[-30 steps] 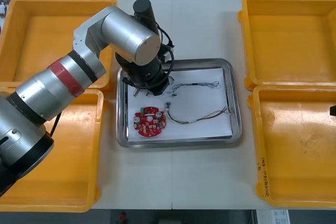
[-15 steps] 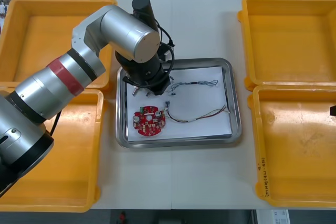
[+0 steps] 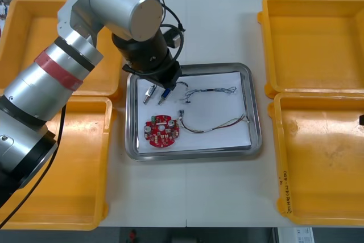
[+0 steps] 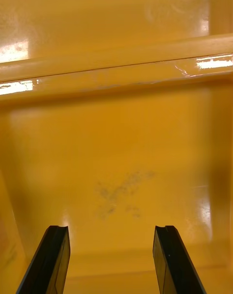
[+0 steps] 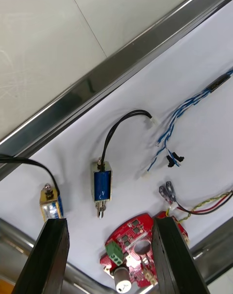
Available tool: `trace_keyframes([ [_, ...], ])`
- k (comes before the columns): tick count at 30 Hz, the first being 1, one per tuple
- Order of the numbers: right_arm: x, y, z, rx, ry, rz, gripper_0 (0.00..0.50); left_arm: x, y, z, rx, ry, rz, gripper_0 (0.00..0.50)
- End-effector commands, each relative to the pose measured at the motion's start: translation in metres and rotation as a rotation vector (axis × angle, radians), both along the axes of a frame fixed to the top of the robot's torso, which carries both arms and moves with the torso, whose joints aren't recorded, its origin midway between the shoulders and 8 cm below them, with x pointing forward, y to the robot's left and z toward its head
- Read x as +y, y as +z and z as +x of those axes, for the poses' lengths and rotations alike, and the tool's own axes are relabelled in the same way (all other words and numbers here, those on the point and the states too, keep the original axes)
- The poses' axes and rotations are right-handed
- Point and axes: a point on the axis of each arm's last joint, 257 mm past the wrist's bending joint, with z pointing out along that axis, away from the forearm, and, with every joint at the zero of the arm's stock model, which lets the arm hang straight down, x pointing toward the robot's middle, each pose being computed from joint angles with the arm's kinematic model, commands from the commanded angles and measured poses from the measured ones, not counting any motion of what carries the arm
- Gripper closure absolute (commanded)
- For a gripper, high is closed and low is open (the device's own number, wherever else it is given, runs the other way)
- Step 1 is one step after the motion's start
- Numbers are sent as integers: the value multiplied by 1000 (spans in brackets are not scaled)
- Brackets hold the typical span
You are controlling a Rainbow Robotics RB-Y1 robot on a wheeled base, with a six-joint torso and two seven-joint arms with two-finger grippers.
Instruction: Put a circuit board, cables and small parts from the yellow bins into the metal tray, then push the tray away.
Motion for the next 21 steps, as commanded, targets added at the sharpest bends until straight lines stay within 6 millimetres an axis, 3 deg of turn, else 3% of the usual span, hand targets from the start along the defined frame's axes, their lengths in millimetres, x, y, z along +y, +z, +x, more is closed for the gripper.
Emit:
trace_keyframes([
  [1, -4, 11, -5, -3, 20, -52, 0, 14, 57, 11, -67, 36, -23, 0],
  [9, 25, 15, -11, 22, 153, -57, 0, 61, 76, -6, -62, 88, 10, 0],
  [13, 48, 21, -13, 16, 253, -83, 0, 89, 85, -9, -93, 125, 14, 0],
  [21, 126, 28, -20, -1, 524, -112, 0, 148, 93, -17, -165, 196, 10, 0],
])
